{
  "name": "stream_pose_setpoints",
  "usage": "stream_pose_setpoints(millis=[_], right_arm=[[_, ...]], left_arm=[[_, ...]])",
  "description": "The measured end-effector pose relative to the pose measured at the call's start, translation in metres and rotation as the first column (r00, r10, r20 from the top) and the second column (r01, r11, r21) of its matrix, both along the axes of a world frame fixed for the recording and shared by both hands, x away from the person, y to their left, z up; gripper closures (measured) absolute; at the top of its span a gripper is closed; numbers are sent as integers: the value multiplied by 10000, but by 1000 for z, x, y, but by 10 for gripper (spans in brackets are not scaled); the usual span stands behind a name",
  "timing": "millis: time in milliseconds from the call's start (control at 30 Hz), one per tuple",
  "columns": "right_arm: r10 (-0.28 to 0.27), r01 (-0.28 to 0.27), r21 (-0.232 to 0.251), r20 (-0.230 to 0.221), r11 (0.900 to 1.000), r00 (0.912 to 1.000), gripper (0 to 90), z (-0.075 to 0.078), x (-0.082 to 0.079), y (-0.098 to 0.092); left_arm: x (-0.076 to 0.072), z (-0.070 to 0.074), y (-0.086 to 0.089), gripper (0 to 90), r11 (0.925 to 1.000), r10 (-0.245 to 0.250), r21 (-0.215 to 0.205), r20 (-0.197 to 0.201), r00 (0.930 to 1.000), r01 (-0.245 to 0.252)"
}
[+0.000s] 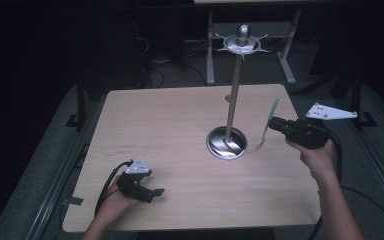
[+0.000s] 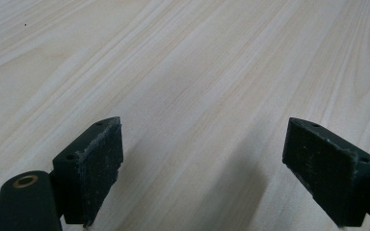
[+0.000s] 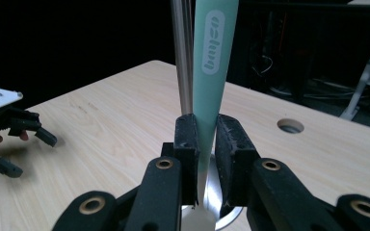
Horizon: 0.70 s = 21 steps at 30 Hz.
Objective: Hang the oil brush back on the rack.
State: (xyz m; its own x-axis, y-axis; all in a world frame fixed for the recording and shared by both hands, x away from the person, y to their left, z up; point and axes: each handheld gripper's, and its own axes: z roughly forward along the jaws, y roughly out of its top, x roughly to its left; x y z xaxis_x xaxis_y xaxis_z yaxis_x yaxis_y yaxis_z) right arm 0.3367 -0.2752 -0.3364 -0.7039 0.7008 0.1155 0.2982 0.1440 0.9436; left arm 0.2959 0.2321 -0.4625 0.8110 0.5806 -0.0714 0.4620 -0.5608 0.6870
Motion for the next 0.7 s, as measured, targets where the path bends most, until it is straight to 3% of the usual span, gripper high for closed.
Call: stream_pose_setpoints(millis=[300,700], right_arm=[[68,-69,19,365,10000,9993,794,24,3,2],[278,-265,-154,856,9995,9959,794,71,16,9]], left_arm=[[0,0,0,137,10000,-27,53,-35,10000,27],[0,0,-1,137,10000,-30,32,-36,10000,30]])
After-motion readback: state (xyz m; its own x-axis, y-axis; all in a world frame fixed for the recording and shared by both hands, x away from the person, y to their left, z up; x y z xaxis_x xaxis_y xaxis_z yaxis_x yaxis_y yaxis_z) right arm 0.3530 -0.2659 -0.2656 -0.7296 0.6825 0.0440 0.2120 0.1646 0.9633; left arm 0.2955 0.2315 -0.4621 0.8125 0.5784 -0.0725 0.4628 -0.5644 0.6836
